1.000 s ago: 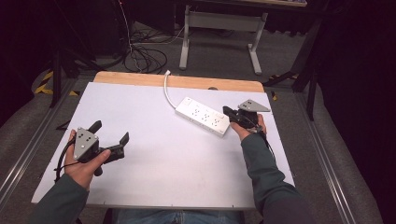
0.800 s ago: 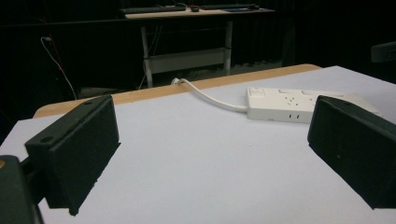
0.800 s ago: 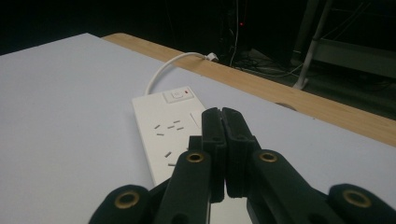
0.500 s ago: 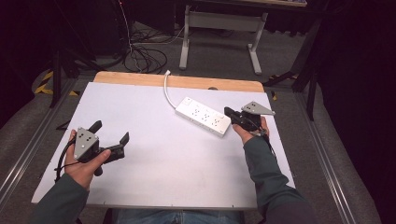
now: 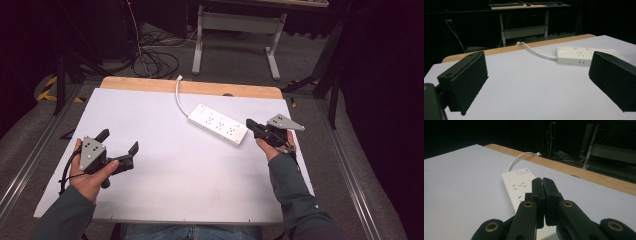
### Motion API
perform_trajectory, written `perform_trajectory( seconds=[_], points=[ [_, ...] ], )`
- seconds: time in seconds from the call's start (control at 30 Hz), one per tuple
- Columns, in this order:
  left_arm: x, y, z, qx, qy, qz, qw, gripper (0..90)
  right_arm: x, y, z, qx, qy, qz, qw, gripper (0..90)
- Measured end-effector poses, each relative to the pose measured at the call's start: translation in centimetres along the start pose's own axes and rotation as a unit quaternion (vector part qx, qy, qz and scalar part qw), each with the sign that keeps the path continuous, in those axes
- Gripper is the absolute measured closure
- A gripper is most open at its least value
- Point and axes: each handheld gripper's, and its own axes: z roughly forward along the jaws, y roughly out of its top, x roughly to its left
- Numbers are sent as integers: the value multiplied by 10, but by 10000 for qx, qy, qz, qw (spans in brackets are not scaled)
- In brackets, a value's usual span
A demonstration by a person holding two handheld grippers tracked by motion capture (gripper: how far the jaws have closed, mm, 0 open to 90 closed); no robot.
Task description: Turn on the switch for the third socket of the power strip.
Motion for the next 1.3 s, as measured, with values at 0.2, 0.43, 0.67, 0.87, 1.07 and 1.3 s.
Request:
perform_trajectory(
  seconds=[0.2,0.43,0.67,0.87,1.07,1.3],
  points=[
    [0,0,0,-6,0,13,10000,26,4,-2,-9,-18,21,7,10000,886],
    [-1,0,0,-9,2,15,10000,26,9,-2,-19,-126,70,13,9999,884],
    [0,0,0,-11,1,-5,10000,26,16,-4,-26,-176,149,-7,9997,805],
    [0,0,0,-6,-1,-3,10000,26,22,-5,-34,-277,258,-16,9993,751],
    [0,0,-1,-14,15,-8,10000,26,25,-9,-45,-345,324,34,9989,672],
    [0,0,-1,-19,11,-23,10000,26,26,-14,-56,-414,379,30,9984,638]
  ],
)
